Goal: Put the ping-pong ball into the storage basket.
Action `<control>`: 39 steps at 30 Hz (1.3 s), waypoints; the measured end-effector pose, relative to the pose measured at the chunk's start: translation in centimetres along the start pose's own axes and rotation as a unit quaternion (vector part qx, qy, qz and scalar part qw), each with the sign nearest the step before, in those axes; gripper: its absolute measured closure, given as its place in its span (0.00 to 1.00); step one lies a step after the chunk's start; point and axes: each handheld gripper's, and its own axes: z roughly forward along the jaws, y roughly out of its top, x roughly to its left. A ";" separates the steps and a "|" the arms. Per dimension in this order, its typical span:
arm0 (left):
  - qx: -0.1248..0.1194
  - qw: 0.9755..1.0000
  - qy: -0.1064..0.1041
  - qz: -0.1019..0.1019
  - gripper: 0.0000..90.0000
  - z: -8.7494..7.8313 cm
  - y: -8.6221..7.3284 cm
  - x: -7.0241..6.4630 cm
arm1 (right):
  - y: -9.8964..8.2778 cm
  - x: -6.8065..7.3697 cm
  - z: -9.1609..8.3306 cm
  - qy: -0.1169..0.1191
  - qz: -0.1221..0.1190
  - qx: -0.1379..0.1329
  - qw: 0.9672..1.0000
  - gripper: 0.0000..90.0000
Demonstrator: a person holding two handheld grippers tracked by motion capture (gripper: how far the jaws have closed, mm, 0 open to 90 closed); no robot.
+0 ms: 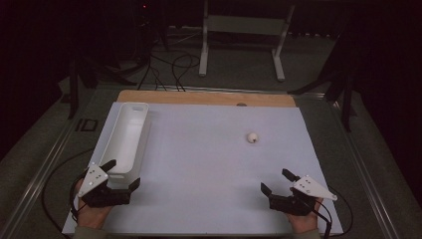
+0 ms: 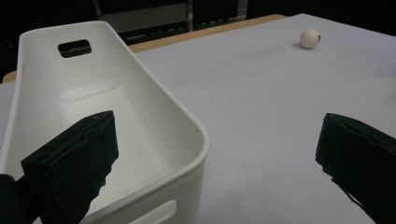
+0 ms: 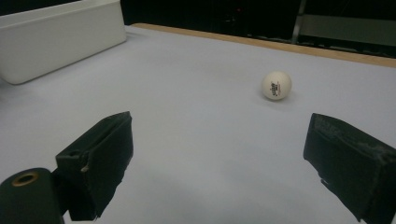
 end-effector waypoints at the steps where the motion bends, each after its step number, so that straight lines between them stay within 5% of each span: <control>1: 0.000 1.000 0.000 -0.001 0.00 0.0 0.0 0.0 | 0.0 0.0 0.0 0.000 0.005 0.002 1.000 0.08; 16: 0.001 1.000 0.016 -0.001 0.00 -0.1 -0.2 -0.1 | 0.7 -0.1 -0.2 -0.009 0.013 0.005 1.000 0.08; 39: 0.008 1.000 0.022 0.002 0.00 0.1 -0.4 -0.2 | 2.9 0.4 0.6 -0.008 0.013 0.045 0.999 0.08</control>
